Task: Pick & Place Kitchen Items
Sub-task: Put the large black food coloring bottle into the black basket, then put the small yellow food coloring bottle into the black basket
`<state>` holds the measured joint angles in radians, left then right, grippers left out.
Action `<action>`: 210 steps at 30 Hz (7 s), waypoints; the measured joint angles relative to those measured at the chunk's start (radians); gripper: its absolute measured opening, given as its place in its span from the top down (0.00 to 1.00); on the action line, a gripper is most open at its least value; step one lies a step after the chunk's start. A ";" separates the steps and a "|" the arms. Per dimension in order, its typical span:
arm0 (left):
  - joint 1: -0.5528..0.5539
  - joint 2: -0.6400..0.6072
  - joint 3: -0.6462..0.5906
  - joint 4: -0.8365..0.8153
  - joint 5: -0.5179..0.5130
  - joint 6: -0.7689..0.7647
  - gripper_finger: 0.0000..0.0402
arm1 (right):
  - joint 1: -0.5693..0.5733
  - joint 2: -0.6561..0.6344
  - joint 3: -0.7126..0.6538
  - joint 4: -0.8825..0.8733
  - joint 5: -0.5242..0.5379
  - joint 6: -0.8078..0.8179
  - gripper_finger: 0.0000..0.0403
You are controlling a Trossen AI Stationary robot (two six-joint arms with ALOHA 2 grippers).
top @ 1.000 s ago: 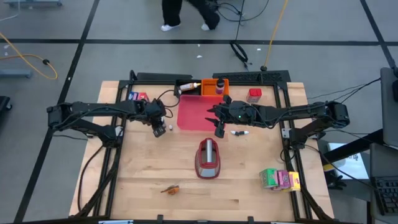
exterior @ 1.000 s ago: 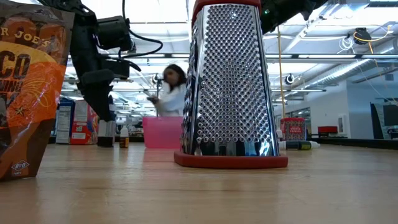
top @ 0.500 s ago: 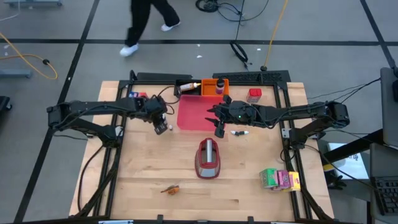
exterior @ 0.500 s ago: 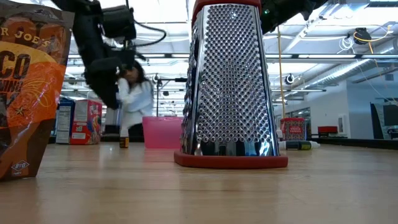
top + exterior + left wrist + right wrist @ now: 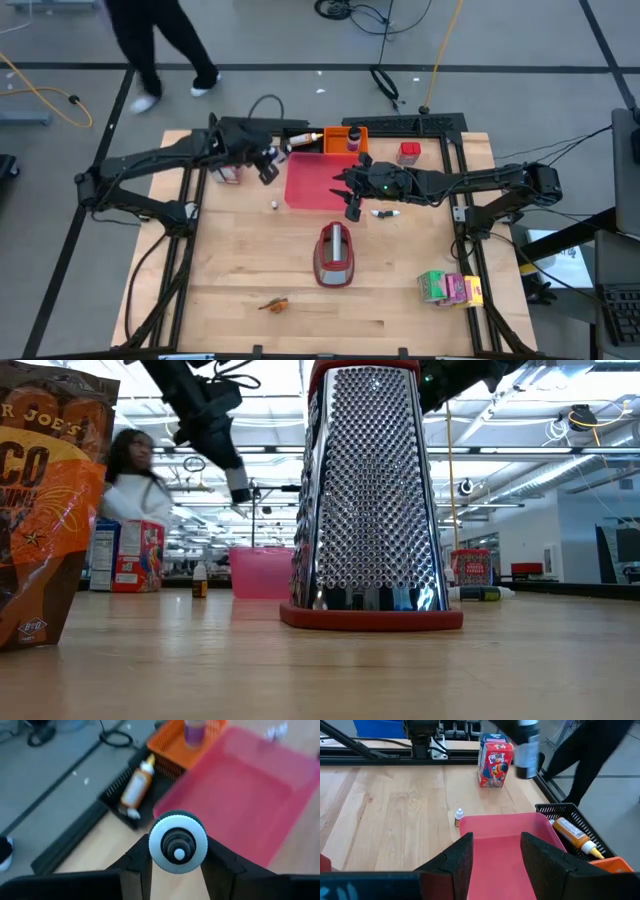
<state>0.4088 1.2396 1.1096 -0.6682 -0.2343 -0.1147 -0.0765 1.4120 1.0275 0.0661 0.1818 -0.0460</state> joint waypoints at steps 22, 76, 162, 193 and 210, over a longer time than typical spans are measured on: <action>0.255 0.308 0.000 0.289 0.168 0.066 0.70 | 0.000 0.000 0.000 0.020 0.000 0.000 0.61; 0.278 0.337 0.000 0.314 0.162 0.110 0.15 | 0.000 0.000 -0.021 0.034 0.000 -0.003 0.61; -0.396 0.166 -0.608 0.578 -0.210 -0.283 0.16 | 0.000 0.000 -0.021 0.028 0.000 -0.003 0.61; -0.290 0.166 -0.649 0.726 -0.033 -0.255 0.89 | 0.000 0.000 -0.021 0.028 0.000 -0.003 0.61; -0.196 0.020 -0.470 0.521 -0.089 -0.197 0.89 | 0.000 0.000 -0.021 0.028 0.000 -0.003 0.61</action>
<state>0.2123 1.2601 0.6398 -0.1471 -0.3229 -0.3119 -0.0769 1.4120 1.0066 0.0937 0.1814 -0.0494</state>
